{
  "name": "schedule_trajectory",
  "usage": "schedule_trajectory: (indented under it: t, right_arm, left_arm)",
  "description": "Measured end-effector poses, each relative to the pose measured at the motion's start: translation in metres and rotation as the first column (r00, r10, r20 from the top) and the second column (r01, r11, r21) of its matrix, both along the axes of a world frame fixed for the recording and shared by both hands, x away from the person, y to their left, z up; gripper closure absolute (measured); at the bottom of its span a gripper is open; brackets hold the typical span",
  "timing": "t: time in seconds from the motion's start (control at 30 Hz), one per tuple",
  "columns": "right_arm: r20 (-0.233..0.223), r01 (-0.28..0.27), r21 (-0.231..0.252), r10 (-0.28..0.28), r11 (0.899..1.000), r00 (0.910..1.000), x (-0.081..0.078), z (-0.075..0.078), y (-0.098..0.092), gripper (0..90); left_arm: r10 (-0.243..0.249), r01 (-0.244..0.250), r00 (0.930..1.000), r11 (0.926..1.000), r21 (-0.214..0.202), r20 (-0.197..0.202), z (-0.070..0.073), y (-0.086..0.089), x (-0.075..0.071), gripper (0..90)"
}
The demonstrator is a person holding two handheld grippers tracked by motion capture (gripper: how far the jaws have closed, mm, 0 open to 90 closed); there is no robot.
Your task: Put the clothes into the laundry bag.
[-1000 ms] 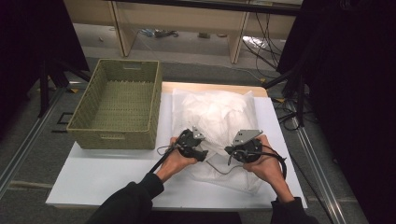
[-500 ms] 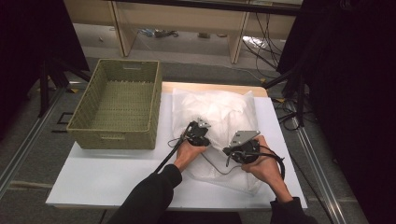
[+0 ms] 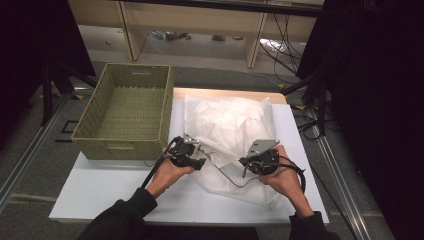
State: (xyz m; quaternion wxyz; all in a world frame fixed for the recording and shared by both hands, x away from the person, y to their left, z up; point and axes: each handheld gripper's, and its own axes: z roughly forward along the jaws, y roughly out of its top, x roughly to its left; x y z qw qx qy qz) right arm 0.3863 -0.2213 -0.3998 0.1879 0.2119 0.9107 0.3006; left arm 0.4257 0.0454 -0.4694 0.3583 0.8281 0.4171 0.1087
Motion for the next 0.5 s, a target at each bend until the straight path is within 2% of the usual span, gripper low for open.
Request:
schedule_trajectory:
  t: [0.07, 0.1, 0.13, 0.17, 0.2, 0.23, 0.33, 0.4, 0.43, 0.47, 0.5]
  right_arm:
    - [0.006, -0.001, -0.005, 0.001, 1.0, 1.0, 0.0, -0.001, 0.0, 90.0]
    - [0.004, -0.002, -0.002, 0.002, 1.0, 1.0, 0.001, -0.001, 0.0, 90.0]
    - [0.002, -0.007, -0.002, 0.008, 1.0, 1.0, 0.001, -0.001, -0.001, 90.0]
    - [0.003, -0.004, 0.001, 0.004, 1.0, 1.0, 0.001, -0.001, 0.0, 90.0]
    - [0.008, -0.007, -0.007, 0.007, 1.0, 0.9999, 0.001, -0.001, -0.001, 90.0]
    - [0.01, -0.007, -0.013, 0.007, 1.0, 0.9999, 0.001, -0.002, -0.002, 90.0]
    - [0.003, 0.0, 0.003, -0.001, 1.0, 1.0, 0.0, -0.001, -0.002, 90.0]
    - [0.007, -0.001, -0.001, 0.001, 1.0, 1.0, 0.0, -0.001, -0.003, 90.0]
    - [0.004, 0.0, 0.0, 0.0, 1.0, 1.0, 0.0, -0.001, -0.003, 90.0]
    - [0.006, 0.001, -0.002, -0.001, 1.0, 1.0, 0.0, -0.001, -0.003, 90.0]
    - [0.01, 0.001, -0.007, -0.001, 1.0, 1.0, 0.0, -0.001, -0.003, 90.0]
  left_arm:
    - [-0.005, 0.005, 1.0, 0.9997, 0.024, -0.008, -0.008, 0.0, 0.0, 37.5]
    - [-0.016, 0.017, 0.9995, 0.9994, 0.029, -0.027, -0.012, -0.001, 0.001, 39.2]
    - [-0.054, 0.055, 0.9982, 0.9976, 0.042, -0.024, -0.014, -0.001, 0.002, 48.0]
    - [-0.109, 0.108, 0.994, 0.9921, 0.063, 0.005, -0.015, -0.001, 0.002, 63.7]
    - [-0.133, 0.132, 0.9912, 0.9891, 0.065, 0.004, -0.015, 0.001, 0.001, 74.6]
    - [-0.145, 0.146, 0.9893, 0.9884, 0.042, -0.017, -0.014, 0.004, 0.002, 82.4]
    - [-0.153, 0.153, 0.9882, 0.9874, 0.04, -0.007, -0.01, 0.018, -0.005, 86.5]
    - [-0.134, 0.134, 0.991, 0.991, 0.001, 0.002, -0.006, 0.031, -0.014, 86.8]
    - [-0.138, 0.138, 0.9904, 0.9902, -0.022, -0.001, -0.005, 0.036, -0.02, 86.9]
    - [-0.146, 0.146, 0.9892, 0.9887, -0.032, 0.013, -0.003, 0.042, -0.028, 86.9]
    - [-0.154, 0.154, 0.988, 0.9871, -0.042, 0.011, -0.002, 0.046, -0.035, 86.9]
